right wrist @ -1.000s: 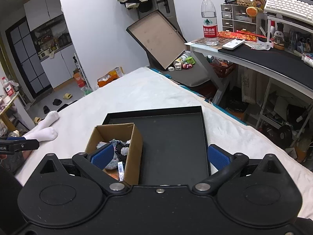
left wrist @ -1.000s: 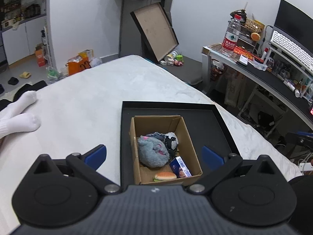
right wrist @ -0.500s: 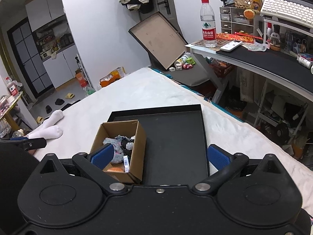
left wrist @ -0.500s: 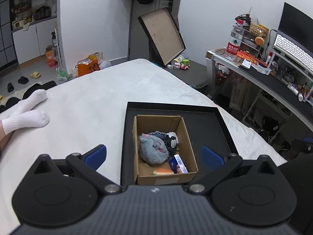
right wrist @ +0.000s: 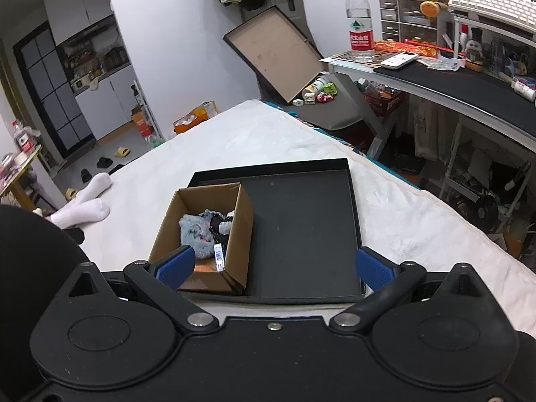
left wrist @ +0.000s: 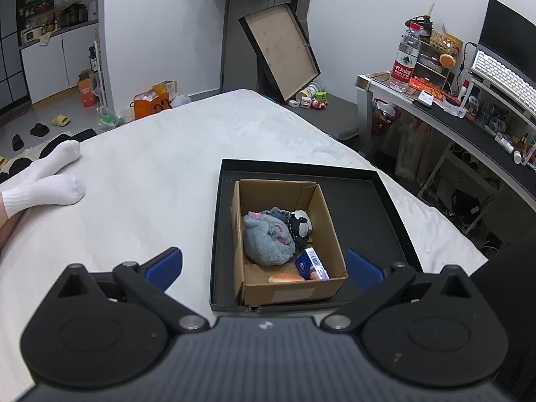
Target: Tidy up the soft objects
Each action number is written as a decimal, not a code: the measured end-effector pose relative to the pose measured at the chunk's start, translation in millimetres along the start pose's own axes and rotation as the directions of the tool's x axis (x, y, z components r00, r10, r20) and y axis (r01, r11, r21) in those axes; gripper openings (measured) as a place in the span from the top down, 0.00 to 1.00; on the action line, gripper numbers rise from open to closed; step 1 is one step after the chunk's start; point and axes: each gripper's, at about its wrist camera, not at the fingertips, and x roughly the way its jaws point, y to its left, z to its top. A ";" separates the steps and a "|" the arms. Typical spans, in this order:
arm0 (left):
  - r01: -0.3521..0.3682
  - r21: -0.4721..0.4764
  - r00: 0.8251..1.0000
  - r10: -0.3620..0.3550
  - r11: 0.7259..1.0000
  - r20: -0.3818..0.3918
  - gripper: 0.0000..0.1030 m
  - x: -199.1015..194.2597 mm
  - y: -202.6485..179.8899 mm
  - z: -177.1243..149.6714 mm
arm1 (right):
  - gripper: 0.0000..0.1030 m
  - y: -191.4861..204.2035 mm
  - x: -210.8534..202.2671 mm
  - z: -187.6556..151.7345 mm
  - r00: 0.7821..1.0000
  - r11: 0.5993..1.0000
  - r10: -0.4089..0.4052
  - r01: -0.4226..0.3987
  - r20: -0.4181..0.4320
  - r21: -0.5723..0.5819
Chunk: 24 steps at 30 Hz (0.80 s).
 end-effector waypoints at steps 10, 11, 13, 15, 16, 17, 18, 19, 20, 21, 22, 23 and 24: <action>0.022 0.016 1.000 -0.022 1.000 0.015 0.00 1.5 1.2 -2.4 | 0.00 6.6 -4.9 -2.0 1.000 1.000 0.006 -0.006 0.013 -0.022; 0.023 0.016 1.000 -0.024 1.000 0.016 0.00 1.5 0.9 -2.6 | 0.00 6.5 -5.1 -2.1 1.000 1.000 0.005 -0.005 0.013 -0.022; 0.027 0.013 0.999 -0.027 1.000 0.017 0.00 1.6 1.0 -3.6 | 0.00 7.7 -6.0 -1.8 1.000 1.000 0.000 0.000 0.018 -0.029; 0.029 0.010 0.999 -0.029 1.000 0.017 0.00 1.3 1.2 -3.9 | 0.00 8.6 -6.4 -1.3 1.000 0.999 -0.005 0.006 0.024 -0.037; 0.028 0.010 0.999 -0.028 1.000 0.018 0.00 1.1 1.4 -3.9 | 0.00 9.3 -6.8 -1.2 1.000 0.999 -0.008 0.009 0.026 -0.039; 0.028 0.011 0.999 -0.028 1.000 0.018 0.00 1.3 1.3 -3.9 | 0.00 9.4 -6.7 -1.3 1.000 0.999 -0.009 0.010 0.027 -0.038; 0.027 0.012 0.999 -0.028 1.000 0.018 0.00 1.3 1.3 -3.9 | 0.00 8.6 -6.2 -1.2 1.000 0.999 -0.009 0.010 0.027 -0.037; 0.028 0.012 0.999 -0.028 1.000 0.018 0.00 1.3 1.1 -4.1 | 0.00 8.2 -6.0 -1.2 1.000 0.999 -0.008 0.009 0.027 -0.034; 0.028 0.011 0.999 -0.028 1.000 0.018 0.00 1.3 1.1 -4.1 | 0.00 7.4 -5.7 -1.5 1.000 1.000 -0.007 0.008 0.026 -0.030; 0.028 0.011 0.999 -0.028 1.000 0.018 0.00 1.4 1.0 -4.3 | 0.00 6.7 -5.5 -1.6 1.000 1.000 -0.006 0.007 0.025 -0.028; 0.030 0.010 0.999 -0.030 1.000 0.018 0.00 1.4 1.1 -4.1 | 0.00 6.8 -6.0 -2.2 1.000 1.000 -0.006 0.007 0.026 -0.027; 0.032 0.009 0.999 -0.032 0.999 0.017 0.00 1.5 1.3 -4.1 | 0.00 6.2 -6.1 -2.4 1.000 1.000 -0.006 0.006 0.027 -0.025; 0.033 0.008 0.999 -0.033 0.999 0.017 0.00 1.4 1.6 -3.9 | 0.00 5.9 -6.0 -2.5 1.000 1.000 -0.006 0.006 0.026 -0.024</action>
